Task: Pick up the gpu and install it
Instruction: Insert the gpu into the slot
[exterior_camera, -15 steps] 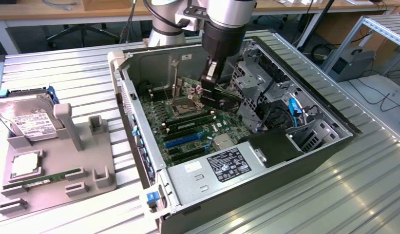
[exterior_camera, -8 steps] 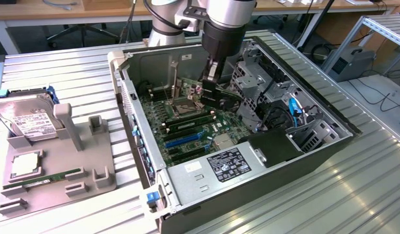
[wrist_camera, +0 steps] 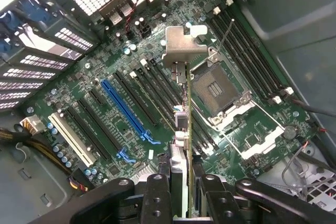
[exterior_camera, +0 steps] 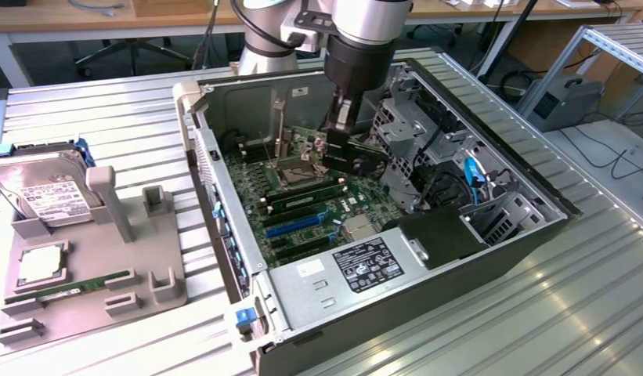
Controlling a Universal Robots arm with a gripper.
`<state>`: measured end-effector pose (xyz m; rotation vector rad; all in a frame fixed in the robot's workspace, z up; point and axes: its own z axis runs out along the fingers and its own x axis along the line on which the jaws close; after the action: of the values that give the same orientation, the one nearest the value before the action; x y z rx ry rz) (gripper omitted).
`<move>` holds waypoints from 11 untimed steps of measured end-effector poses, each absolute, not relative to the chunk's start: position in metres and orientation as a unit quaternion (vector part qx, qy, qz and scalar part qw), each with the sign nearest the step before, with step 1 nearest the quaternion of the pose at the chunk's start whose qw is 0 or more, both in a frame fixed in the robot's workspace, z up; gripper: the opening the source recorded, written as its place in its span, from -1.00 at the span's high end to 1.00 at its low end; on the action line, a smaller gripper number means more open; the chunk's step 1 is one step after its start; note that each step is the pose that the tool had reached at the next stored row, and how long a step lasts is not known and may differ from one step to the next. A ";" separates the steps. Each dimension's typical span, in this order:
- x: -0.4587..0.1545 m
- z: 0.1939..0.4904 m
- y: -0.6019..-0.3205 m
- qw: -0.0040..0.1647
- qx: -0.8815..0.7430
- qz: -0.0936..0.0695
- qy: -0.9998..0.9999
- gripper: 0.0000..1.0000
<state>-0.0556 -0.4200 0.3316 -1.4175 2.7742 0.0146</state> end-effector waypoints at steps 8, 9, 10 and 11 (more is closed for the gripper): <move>-0.056 0.332 -0.420 0.013 -0.477 0.005 0.879 0.47; -0.056 0.332 -0.420 0.013 -0.480 0.005 0.877 0.47; -0.056 0.332 -0.420 0.013 -0.483 0.005 0.875 0.47; -0.056 0.332 -0.420 0.013 -0.486 0.005 0.874 0.47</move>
<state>-0.0556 -0.4200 0.3316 -1.5143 2.7229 0.0161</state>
